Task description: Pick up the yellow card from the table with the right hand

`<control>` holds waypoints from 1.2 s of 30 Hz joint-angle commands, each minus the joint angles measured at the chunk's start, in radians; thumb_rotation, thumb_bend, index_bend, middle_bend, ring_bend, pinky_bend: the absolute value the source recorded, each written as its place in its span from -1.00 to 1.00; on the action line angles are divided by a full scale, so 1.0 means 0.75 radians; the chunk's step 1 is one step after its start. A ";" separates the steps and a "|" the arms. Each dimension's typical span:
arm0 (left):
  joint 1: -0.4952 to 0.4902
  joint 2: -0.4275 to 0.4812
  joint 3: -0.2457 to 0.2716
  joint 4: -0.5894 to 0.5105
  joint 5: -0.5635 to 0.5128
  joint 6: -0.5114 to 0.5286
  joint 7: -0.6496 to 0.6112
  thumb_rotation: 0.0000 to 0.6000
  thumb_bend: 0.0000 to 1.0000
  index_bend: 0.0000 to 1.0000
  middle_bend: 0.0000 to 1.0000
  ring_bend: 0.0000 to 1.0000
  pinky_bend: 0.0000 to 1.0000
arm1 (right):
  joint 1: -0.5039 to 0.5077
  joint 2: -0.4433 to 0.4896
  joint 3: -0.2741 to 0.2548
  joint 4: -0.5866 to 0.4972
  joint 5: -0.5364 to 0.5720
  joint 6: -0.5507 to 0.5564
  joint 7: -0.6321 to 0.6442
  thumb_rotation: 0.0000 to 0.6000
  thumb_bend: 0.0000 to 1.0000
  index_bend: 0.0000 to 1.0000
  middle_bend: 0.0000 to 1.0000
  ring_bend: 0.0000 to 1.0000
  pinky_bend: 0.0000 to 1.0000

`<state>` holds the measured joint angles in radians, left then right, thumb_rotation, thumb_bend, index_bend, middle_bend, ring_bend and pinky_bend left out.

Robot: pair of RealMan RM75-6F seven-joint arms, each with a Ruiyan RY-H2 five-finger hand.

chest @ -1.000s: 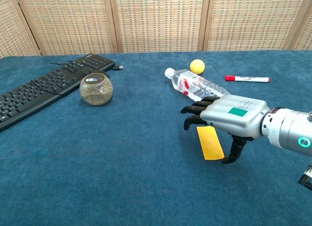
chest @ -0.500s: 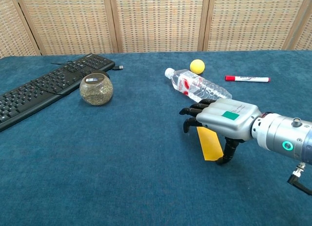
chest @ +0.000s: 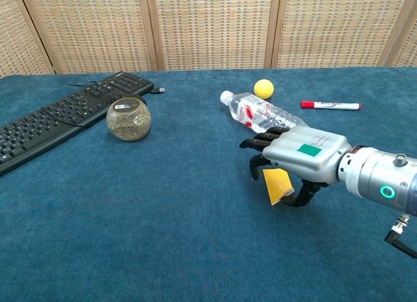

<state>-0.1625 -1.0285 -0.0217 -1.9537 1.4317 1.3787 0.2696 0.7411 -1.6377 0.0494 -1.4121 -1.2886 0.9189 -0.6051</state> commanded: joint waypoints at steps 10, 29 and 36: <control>0.000 0.002 0.001 -0.002 0.004 0.002 -0.004 1.00 -1.00 -1.00 -1.00 -1.00 -1.00 | 0.005 -0.011 -0.005 0.025 0.011 -0.019 -0.002 1.00 -0.03 0.18 -1.00 -1.00 -1.00; -0.001 0.011 0.001 -0.005 0.005 0.000 -0.023 1.00 -1.00 -1.00 -1.00 -1.00 -1.00 | 0.100 0.020 0.185 0.042 0.077 -0.011 0.003 1.00 0.10 0.46 -1.00 -1.00 -1.00; 0.001 0.022 0.002 -0.006 0.012 0.002 -0.046 1.00 -1.00 -1.00 -1.00 -1.00 -1.00 | 0.147 0.092 0.274 -0.036 0.148 0.004 -0.072 1.00 0.09 0.47 -1.00 -1.00 -1.00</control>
<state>-0.1619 -1.0125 -0.0200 -1.9579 1.4401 1.3799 0.2355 0.8443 -1.5780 0.2456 -1.4266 -1.1839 0.9165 -0.6483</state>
